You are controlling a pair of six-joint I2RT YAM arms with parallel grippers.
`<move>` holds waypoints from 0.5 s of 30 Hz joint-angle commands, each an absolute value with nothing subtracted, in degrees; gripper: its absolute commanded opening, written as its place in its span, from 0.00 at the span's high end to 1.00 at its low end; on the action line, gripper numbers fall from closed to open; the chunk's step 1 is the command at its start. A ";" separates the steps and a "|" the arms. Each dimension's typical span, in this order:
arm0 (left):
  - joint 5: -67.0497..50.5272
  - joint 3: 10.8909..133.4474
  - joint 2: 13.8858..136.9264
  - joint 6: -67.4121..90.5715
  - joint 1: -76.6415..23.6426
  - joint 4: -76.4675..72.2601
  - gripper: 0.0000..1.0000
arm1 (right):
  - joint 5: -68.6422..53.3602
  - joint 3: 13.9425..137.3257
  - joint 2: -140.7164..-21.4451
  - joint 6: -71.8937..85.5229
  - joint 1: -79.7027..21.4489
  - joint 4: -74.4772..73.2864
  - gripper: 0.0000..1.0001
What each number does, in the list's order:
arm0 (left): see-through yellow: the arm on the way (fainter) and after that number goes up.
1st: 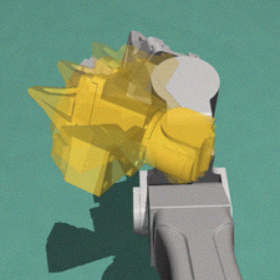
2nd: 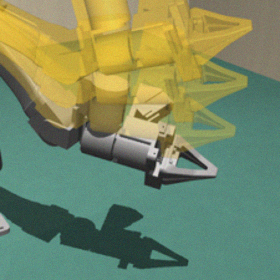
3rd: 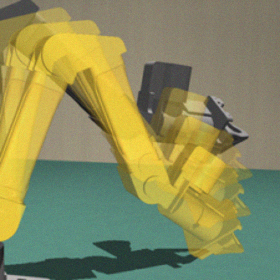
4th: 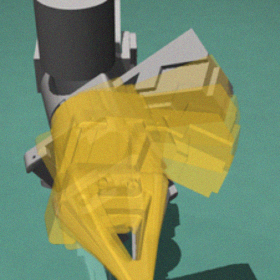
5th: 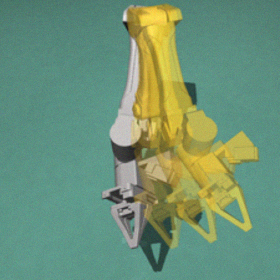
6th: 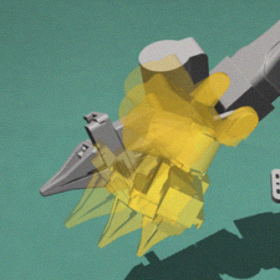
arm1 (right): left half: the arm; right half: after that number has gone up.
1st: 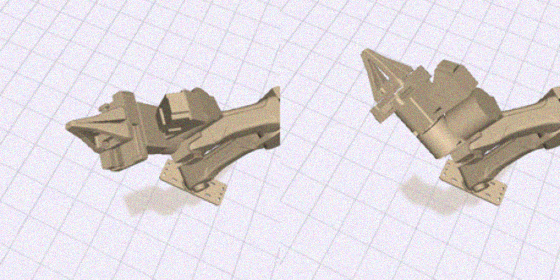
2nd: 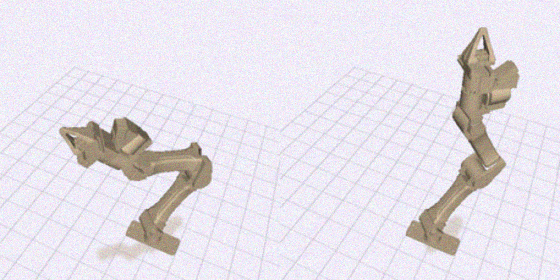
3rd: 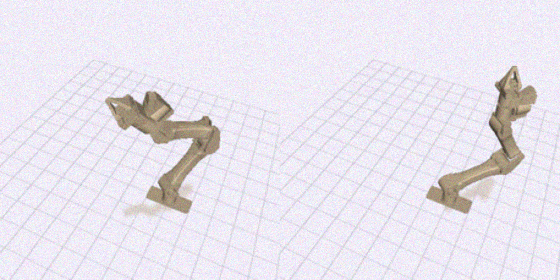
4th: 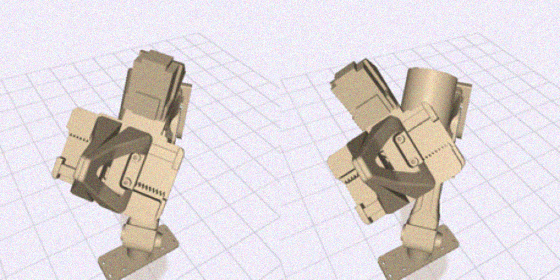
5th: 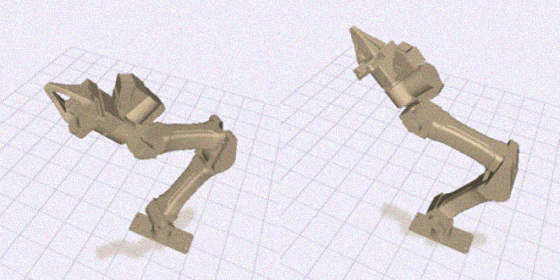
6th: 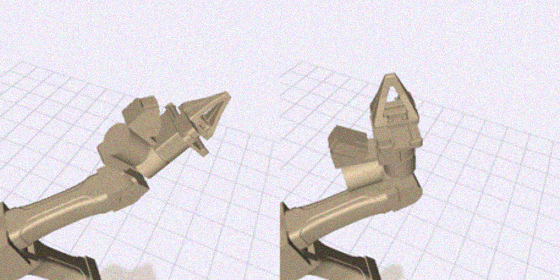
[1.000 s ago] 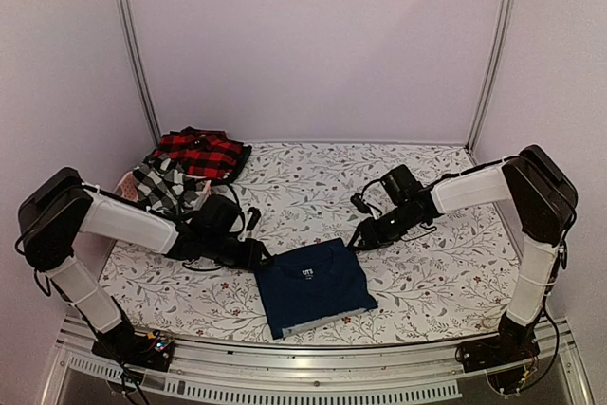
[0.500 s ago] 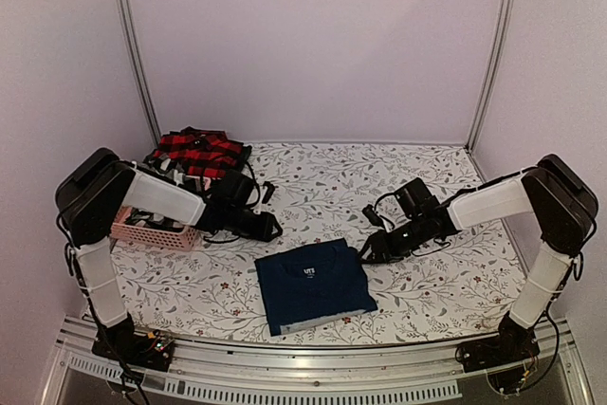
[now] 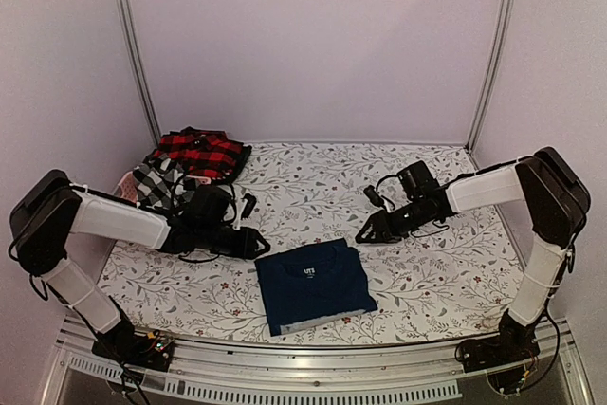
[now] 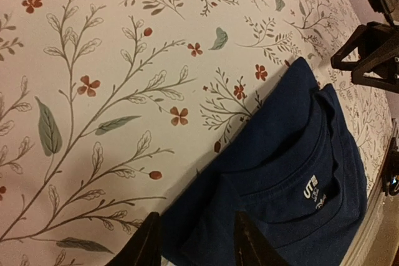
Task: Fold and stack the mixed laundry pile
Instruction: Adjust the square-folded T-shirt at the center of the board.
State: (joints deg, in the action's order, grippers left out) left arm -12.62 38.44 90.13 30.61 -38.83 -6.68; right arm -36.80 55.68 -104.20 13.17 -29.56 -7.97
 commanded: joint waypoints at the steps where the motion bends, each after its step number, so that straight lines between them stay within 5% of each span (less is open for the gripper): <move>1: -12.05 37.28 90.59 33.36 -40.39 -7.82 0.62 | -41.79 58.33 -107.99 10.63 -29.71 -9.85 0.55; 15: -11.75 39.86 93.99 32.16 -41.03 -5.63 0.67 | -44.47 60.41 -112.79 10.68 -30.66 -9.24 0.59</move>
